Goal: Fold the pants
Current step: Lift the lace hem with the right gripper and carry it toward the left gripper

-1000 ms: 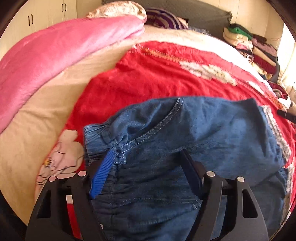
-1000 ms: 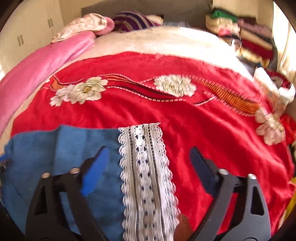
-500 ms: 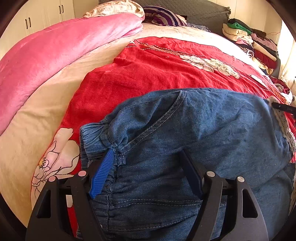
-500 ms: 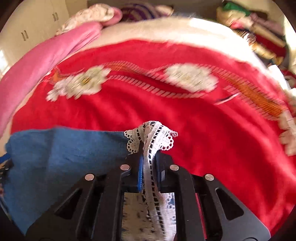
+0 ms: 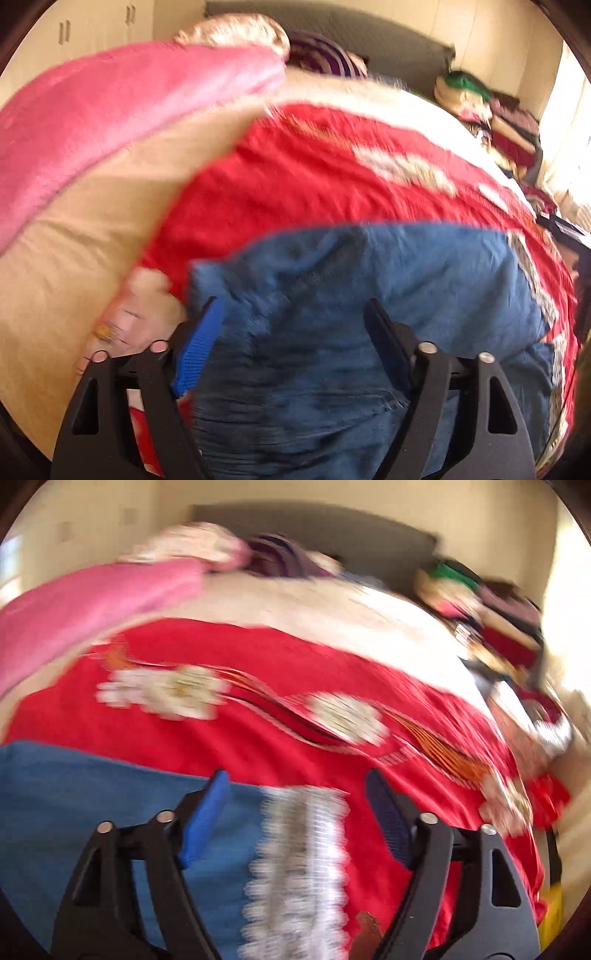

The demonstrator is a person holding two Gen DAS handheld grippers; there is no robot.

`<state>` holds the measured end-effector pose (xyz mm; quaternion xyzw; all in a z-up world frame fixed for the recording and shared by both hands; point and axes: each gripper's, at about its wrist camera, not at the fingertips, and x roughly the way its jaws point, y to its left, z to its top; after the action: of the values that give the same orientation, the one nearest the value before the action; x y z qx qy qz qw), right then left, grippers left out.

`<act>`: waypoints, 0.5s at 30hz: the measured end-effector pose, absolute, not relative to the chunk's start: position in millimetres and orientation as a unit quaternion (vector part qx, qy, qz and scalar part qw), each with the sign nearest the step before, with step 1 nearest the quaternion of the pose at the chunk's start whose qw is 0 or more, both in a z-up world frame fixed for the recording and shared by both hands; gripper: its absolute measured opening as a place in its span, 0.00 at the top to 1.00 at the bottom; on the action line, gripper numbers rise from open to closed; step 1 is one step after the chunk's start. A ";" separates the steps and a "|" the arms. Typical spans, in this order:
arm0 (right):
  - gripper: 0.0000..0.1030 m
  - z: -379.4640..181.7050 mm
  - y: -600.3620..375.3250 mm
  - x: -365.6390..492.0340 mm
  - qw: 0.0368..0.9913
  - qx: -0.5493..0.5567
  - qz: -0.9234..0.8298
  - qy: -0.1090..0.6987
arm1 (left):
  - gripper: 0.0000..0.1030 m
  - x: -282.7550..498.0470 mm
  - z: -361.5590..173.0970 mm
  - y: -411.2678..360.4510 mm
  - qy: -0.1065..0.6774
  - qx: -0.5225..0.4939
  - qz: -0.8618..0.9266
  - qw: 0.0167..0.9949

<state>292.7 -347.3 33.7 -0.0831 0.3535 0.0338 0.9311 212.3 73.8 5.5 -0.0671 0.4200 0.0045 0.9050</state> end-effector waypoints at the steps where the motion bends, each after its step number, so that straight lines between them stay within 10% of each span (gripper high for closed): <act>1: 0.29 39.1 -331.6 287.2 0.930 -0.098 0.063 0.349 | 0.21 212.0 9.8 78.9 0.413 -0.063 0.013 0.909; 15: 0.28 0.4 -138.7 302.9 0.844 -0.240 0.275 0.394 | 0.21 246.4 -19.3 111.2 0.451 -0.014 -0.006 0.893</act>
<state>302.9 -138.7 0.4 -0.2397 0.3938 0.2753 0.8436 246.4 111.2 -19.3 -0.0136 0.4507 -0.0062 0.8925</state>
